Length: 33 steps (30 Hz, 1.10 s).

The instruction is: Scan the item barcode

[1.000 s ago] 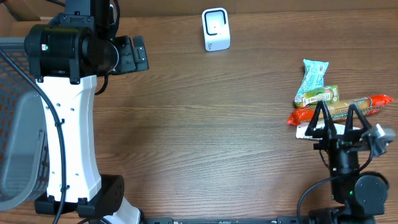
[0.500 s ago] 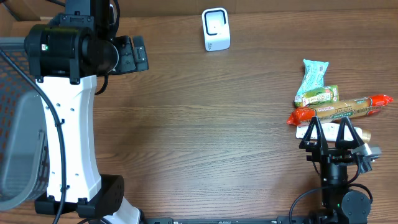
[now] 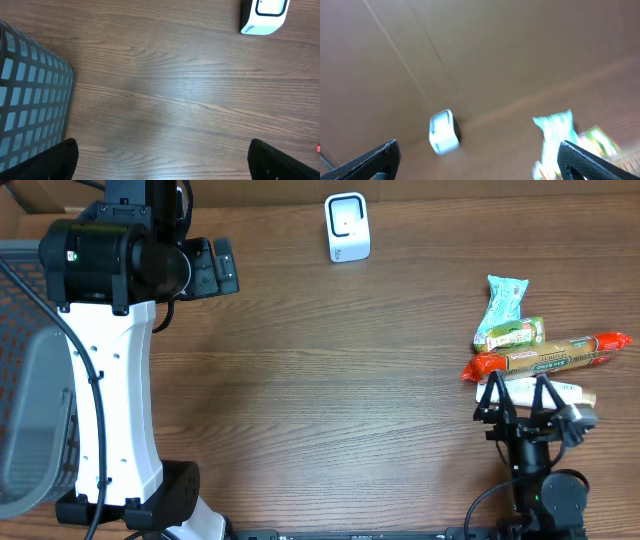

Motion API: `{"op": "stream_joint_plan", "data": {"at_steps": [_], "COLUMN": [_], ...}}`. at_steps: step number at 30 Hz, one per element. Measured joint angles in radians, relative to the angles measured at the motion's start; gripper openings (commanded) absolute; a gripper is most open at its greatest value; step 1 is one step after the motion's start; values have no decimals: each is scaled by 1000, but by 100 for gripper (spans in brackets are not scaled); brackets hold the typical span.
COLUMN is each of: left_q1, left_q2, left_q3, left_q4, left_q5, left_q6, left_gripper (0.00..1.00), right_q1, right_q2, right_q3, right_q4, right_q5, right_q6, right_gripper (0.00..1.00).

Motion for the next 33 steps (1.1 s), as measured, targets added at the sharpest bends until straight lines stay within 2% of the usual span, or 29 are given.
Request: {"op": "stream_joint_plan", "data": {"at_steps": [3, 33], "left_q1": [0, 0], "left_q2": [0, 0], "left_q3": [0, 0], "left_q4": [0, 0], "left_q5": [0, 0], "left_q6": [0, 0], "left_gripper": [99, 100], "right_q1": [0, 0], "right_q2": [-1, -1], "right_q3": [0, 0], "right_q4": [-92, -94], "right_q5": [0, 0], "right_q6": [0, 0], "right_gripper": [100, 100]}}
